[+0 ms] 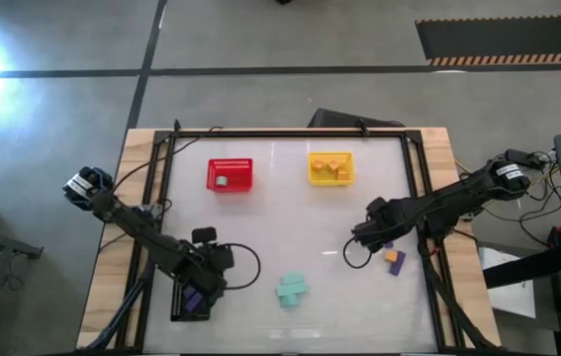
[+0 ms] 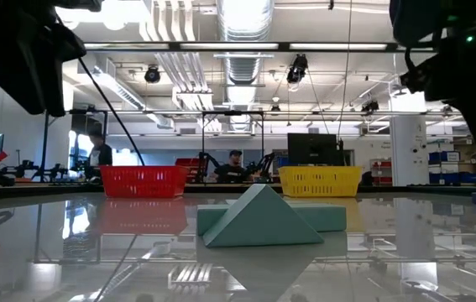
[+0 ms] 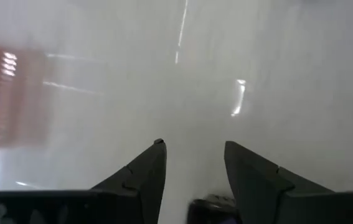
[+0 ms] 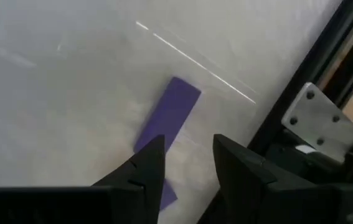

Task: Sort & place blocks by color
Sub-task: Put the yellow block into the yellow bin

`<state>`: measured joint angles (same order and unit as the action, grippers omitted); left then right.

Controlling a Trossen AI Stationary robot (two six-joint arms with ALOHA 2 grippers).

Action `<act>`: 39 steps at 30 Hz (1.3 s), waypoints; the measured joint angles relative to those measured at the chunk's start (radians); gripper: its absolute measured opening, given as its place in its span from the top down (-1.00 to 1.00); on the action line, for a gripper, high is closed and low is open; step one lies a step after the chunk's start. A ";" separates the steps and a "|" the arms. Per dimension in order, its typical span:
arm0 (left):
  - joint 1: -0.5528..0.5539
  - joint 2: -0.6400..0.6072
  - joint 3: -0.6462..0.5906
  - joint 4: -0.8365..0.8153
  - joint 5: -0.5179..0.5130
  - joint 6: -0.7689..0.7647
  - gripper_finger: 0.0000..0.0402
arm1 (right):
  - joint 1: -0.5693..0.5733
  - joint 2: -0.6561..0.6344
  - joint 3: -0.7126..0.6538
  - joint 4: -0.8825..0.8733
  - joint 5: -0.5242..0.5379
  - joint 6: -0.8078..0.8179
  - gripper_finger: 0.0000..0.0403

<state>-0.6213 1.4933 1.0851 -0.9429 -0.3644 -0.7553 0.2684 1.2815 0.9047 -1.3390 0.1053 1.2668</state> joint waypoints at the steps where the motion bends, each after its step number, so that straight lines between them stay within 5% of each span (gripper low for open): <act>1: 0.003 0.000 0.000 0.000 -0.009 0.010 0.27 | 0.000 -0.004 -0.012 0.013 0.000 0.003 0.35; 14: 0.026 0.000 -0.002 -0.001 -0.037 0.089 0.27 | 0.084 -0.009 -0.093 0.175 -0.344 0.006 0.17; 19: 0.032 0.000 -0.003 0.000 -0.059 0.130 0.27 | 0.111 -0.009 -0.099 0.185 -0.349 0.008 0.17; 26: 0.046 0.000 -0.003 0.000 -0.064 0.136 0.27 | 0.162 -0.009 -0.123 0.209 -0.289 -0.241 0.17; 39: 0.046 0.000 -0.003 0.004 -0.064 0.133 0.27 | 0.164 -0.009 -0.146 0.262 -0.290 -0.251 0.17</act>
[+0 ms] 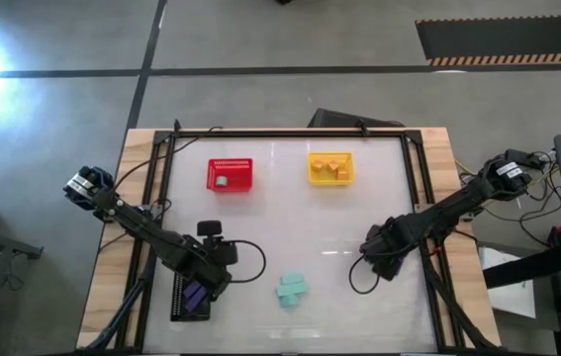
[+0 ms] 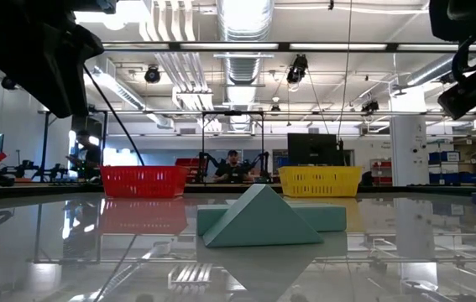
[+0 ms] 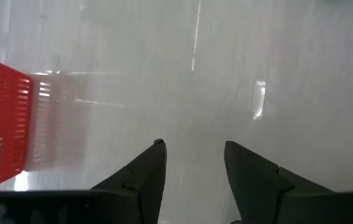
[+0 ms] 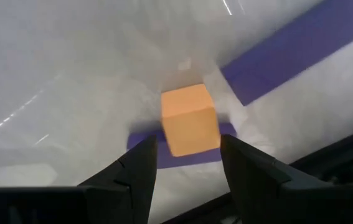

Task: Sort & place blocks by color
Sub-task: Put the yellow block into the yellow bin

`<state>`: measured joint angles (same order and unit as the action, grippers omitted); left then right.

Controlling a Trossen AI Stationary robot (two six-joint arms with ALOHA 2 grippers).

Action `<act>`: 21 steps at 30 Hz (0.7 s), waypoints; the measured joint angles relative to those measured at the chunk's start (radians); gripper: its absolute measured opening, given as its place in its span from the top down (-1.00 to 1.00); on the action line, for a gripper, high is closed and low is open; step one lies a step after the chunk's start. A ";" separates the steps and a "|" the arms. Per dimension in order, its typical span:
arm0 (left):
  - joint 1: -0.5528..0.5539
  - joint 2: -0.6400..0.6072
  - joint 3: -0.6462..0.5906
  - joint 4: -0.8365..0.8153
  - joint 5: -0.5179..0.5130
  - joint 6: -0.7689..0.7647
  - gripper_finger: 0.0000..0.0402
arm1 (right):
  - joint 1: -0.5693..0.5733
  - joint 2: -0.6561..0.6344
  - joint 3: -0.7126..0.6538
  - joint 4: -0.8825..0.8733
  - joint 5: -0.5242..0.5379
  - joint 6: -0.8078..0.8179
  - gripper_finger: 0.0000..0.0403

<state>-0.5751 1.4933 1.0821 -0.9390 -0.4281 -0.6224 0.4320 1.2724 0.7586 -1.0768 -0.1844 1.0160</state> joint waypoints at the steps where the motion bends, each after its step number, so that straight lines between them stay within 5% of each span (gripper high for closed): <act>1: 0.000 0.000 0.000 0.000 0.000 0.000 0.27 | 0.000 0.000 0.000 0.004 0.000 -0.002 0.17; 13: 0.000 0.000 0.000 0.014 0.000 0.000 0.27 | 0.007 0.089 -0.029 0.045 -0.005 -0.004 0.20; 21: 0.000 0.000 -0.001 0.014 -0.027 0.001 0.27 | 0.007 0.112 -0.030 0.055 -0.006 0.012 0.62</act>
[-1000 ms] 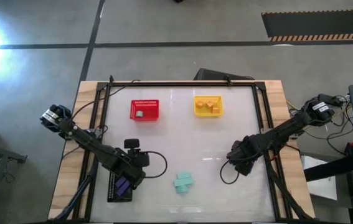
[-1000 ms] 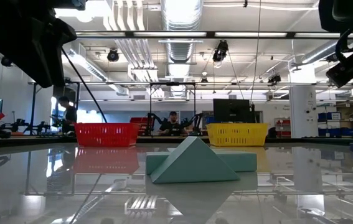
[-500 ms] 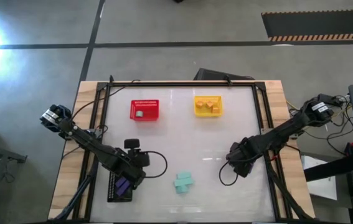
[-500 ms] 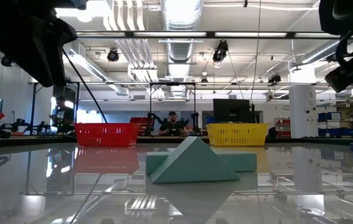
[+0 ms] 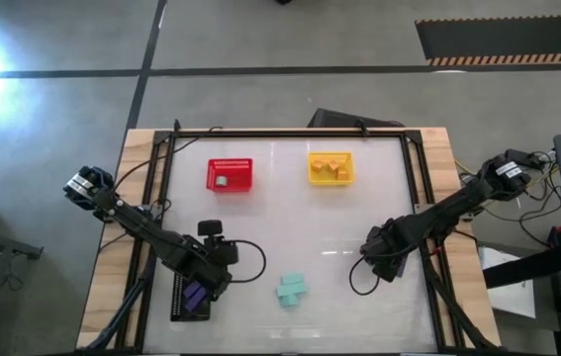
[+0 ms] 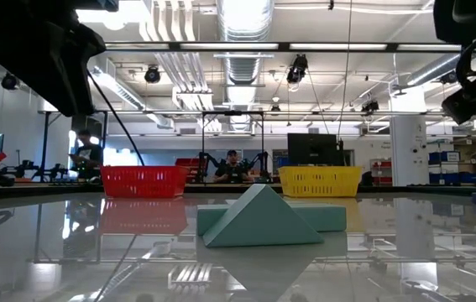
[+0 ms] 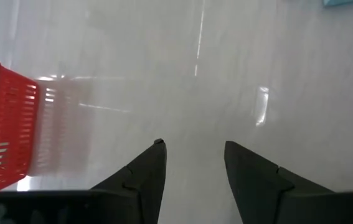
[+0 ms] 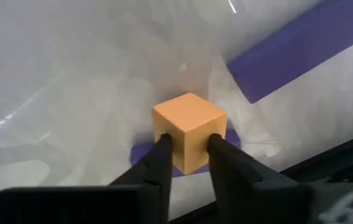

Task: Sort & place blocks by color
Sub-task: Put the yellow block into the yellow bin

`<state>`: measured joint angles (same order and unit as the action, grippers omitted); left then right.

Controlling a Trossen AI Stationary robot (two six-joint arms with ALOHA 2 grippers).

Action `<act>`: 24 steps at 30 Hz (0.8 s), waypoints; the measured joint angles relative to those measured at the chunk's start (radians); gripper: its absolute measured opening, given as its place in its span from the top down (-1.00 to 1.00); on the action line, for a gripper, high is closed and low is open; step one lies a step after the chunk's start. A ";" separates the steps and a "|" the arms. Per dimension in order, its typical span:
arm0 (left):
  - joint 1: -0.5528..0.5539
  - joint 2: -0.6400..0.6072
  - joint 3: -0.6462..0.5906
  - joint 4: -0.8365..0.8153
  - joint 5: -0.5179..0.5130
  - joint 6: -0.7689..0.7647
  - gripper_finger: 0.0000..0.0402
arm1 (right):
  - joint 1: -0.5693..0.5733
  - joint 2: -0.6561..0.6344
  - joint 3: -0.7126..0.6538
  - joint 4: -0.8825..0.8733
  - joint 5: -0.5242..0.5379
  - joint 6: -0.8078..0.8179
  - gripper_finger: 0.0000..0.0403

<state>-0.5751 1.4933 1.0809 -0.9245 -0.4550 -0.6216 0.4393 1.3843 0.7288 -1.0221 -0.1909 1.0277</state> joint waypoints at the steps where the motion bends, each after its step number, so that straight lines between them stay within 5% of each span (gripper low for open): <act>1: 0.000 0.000 0.000 0.000 -0.003 0.000 0.27 | 0.000 -0.010 0.000 0.003 0.000 0.004 0.68; 8: 0.006 0.000 -0.002 -0.002 -0.121 0.000 0.27 | 0.000 -0.101 0.057 -0.023 0.033 0.045 0.95; 20: 0.035 0.000 -0.008 0.000 -0.262 0.001 0.27 | -0.005 -0.134 0.258 -0.039 0.263 0.054 0.96; 24: 0.037 0.000 -0.010 0.001 -0.262 0.001 0.27 | -0.008 -0.116 0.249 -0.093 0.190 0.191 0.91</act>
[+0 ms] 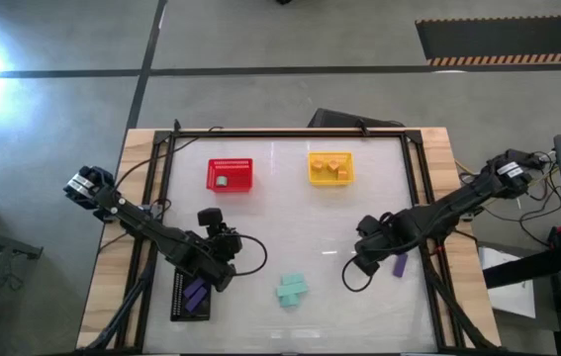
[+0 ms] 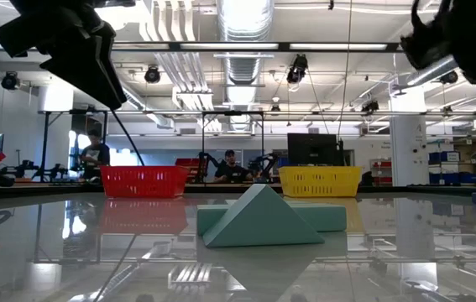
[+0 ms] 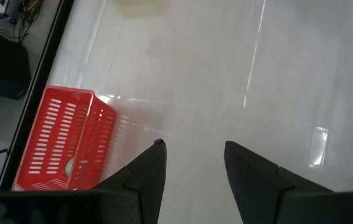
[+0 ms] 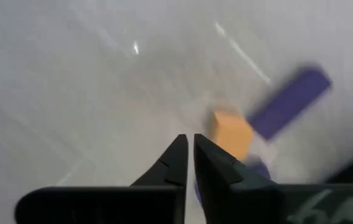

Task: Sort & place blocks by color
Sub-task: Put the yellow block into the yellow bin

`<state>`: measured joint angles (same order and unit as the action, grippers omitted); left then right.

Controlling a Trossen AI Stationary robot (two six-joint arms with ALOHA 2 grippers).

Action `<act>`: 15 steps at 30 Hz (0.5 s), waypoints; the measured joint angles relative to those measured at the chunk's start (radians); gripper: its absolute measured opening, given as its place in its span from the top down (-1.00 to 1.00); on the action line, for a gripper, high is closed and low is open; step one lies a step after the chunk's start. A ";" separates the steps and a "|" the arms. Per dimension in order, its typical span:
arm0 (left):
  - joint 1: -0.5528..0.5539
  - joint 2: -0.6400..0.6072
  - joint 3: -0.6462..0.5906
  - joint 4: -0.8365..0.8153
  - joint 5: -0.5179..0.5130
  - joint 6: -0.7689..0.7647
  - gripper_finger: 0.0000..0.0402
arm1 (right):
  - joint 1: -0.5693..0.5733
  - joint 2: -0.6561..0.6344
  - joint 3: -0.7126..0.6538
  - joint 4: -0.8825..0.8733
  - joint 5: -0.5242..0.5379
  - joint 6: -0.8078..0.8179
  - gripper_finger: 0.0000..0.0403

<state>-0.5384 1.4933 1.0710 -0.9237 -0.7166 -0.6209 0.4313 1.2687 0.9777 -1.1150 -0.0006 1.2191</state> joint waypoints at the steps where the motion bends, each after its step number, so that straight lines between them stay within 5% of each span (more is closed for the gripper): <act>1: 0.000 0.000 0.000 0.000 0.000 0.000 0.27 | 0.000 0.005 -0.009 -0.011 -0.026 0.023 0.87; 15: 0.002 0.000 -0.040 0.028 0.001 0.000 0.27 | -0.002 0.093 -0.158 0.017 -0.099 0.086 -0.19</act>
<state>-0.5362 1.4933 1.0308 -0.8958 -0.7159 -0.6213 0.4294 1.3616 0.8199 -1.0984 -0.0997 1.3048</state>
